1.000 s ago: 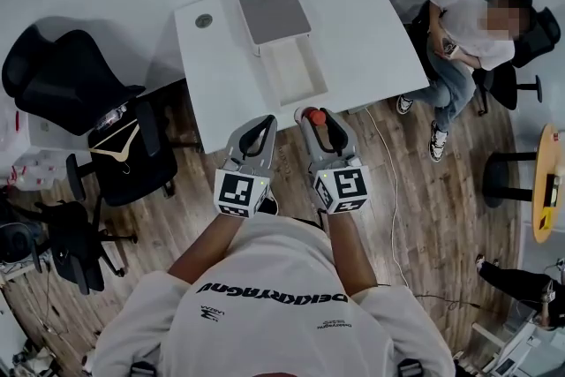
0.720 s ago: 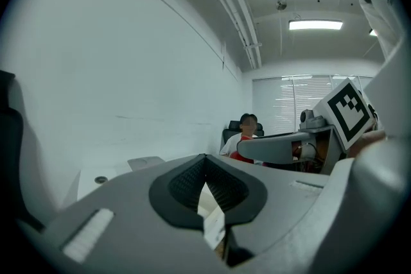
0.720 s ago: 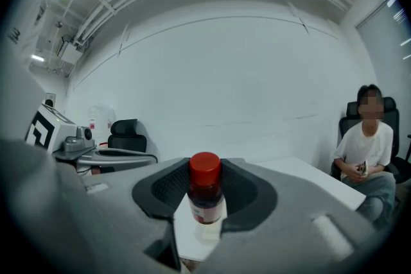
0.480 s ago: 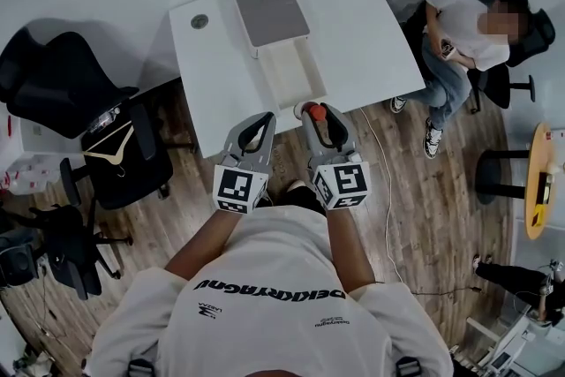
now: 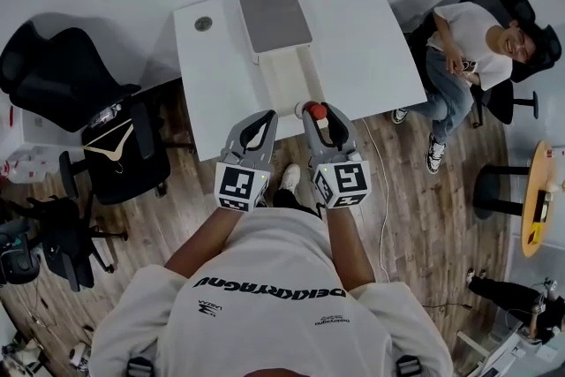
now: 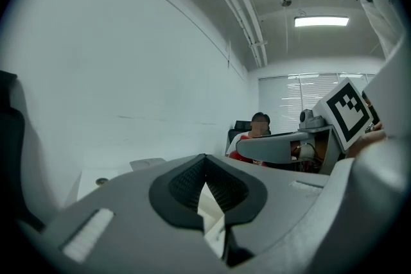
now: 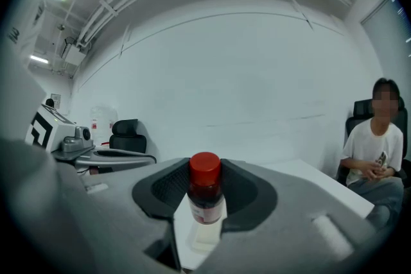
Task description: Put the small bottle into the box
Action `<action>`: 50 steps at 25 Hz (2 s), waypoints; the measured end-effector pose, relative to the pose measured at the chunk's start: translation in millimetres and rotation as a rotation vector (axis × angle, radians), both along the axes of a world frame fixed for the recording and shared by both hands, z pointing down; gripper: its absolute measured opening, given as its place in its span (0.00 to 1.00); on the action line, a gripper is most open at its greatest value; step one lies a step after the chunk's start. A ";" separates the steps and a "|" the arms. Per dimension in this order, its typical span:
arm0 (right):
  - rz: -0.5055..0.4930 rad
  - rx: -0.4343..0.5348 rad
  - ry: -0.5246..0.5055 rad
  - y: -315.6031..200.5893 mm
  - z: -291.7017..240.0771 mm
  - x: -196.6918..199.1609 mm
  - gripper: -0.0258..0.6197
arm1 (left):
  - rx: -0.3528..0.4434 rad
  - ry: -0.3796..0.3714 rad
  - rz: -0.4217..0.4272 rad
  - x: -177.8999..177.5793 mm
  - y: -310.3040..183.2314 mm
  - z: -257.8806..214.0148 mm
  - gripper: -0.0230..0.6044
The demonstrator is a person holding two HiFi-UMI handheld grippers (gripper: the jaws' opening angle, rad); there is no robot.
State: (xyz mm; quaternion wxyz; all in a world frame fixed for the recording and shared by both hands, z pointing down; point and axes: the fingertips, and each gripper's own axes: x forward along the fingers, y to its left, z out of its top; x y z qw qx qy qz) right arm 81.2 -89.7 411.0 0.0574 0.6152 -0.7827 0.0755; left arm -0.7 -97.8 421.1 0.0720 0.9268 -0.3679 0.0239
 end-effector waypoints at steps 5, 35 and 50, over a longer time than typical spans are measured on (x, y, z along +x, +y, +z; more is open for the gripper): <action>-0.030 -0.010 -0.007 -14.6 6.4 11.0 0.26 | -0.012 -0.001 -0.026 12.3 -10.4 3.1 0.05; -0.181 -0.089 -0.025 -105.4 64.3 45.0 0.26 | -0.110 -0.059 -0.110 57.8 -82.6 51.6 0.05; -0.242 -0.121 0.042 -122.6 100.1 26.5 0.26 | -0.140 -0.074 -0.145 46.4 -95.4 67.7 0.05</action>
